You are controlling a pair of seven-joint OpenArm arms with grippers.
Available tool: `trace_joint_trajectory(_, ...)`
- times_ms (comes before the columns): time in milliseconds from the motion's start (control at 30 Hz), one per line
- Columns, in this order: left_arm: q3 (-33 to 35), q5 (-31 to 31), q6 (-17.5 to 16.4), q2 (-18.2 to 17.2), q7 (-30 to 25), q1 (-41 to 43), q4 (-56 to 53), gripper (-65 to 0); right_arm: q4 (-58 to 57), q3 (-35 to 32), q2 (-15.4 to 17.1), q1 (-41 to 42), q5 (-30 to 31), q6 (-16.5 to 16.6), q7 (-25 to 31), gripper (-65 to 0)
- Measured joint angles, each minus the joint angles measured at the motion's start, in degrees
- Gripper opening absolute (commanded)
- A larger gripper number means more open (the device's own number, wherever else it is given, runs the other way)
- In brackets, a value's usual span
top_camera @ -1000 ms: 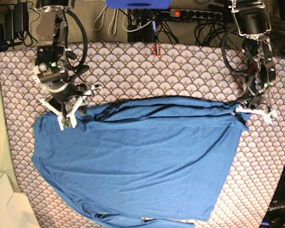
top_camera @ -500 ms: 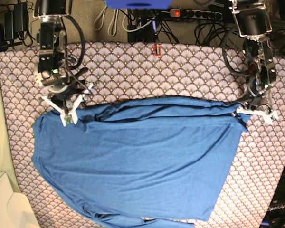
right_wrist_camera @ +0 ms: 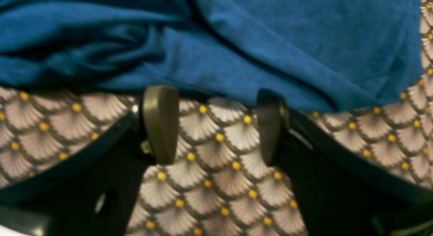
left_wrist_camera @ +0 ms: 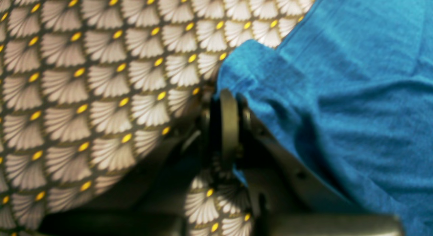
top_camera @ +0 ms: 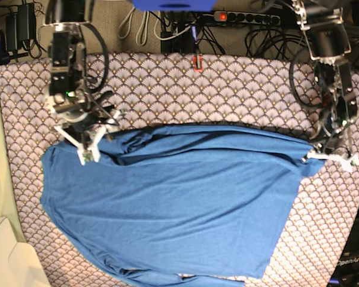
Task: Fold the T-shirt properly
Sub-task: 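Shift the right gripper's grasp along the folded edge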
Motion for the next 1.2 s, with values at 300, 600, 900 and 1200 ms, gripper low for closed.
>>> trace_joint_trajectory(300,0.02,-0.02,0.0,0.52,0.68,-1.51,-3.82,-64.5,-2.69,-0.17,-2.71,0.74,0.52,-0.02,0.26,-27.8)
trace_joint_trajectory(600,0.02,0.02,0.07,0.59,0.46,-1.44,-3.85,-64.5,-7.5,0.11,-2.84,4.26,0.22,-0.07,0.13,-27.8)
trace_joint_trajectory(900,0.02,0.02,0.07,0.59,0.44,-1.49,-3.96,-64.5,-11.39,-0.04,-2.86,5.95,0.22,-0.13,0.46,-27.8)
trace_joint_trajectory(1200,0.02,0.04,0.09,0.59,0.44,-1.44,-3.96,-64.5,-12.68,-0.04,-2.84,5.68,0.15,-0.15,3.39,-28.8)
